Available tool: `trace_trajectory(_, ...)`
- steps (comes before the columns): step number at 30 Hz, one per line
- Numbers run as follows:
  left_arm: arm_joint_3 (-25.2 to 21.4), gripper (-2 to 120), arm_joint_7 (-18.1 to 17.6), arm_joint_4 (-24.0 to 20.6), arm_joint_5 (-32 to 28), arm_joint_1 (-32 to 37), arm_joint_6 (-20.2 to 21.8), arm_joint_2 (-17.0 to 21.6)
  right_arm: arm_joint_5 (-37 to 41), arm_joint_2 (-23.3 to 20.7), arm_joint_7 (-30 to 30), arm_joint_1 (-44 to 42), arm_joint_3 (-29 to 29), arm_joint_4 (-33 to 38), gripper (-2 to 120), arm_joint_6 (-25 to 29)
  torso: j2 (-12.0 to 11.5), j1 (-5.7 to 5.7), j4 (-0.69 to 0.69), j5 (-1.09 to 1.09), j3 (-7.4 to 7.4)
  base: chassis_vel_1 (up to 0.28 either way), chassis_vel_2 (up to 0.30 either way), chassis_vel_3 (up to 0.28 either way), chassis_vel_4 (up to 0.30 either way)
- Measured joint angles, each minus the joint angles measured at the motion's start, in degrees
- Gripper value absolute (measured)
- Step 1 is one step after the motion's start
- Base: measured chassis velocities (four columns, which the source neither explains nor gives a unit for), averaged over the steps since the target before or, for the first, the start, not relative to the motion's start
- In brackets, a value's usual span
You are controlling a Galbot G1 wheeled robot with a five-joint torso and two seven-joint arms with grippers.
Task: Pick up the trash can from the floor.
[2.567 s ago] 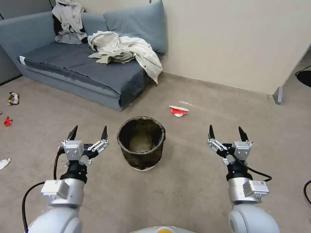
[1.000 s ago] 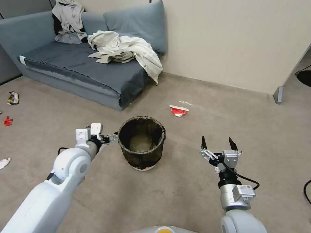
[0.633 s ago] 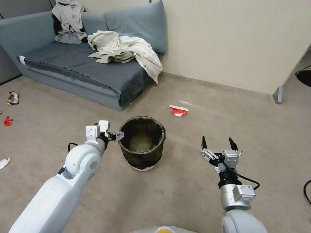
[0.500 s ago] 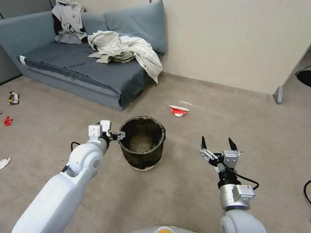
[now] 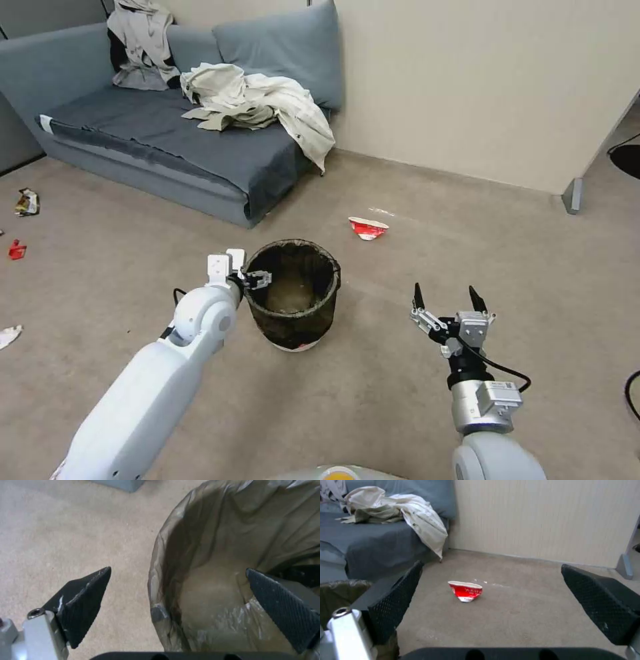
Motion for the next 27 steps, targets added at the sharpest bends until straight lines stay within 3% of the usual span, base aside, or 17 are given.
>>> trace_trajectory(27, 0.1, 100, 0.1, 9.3, -0.2, -3.6, 0.0, -3.4, 0.3, 0.0, 0.3, 0.0, 0.2, -0.9, 100, 0.3, 0.0, 0.0, 0.0, 0.0, 0.0, 0.0, 0.0, 0.0, 0.0)
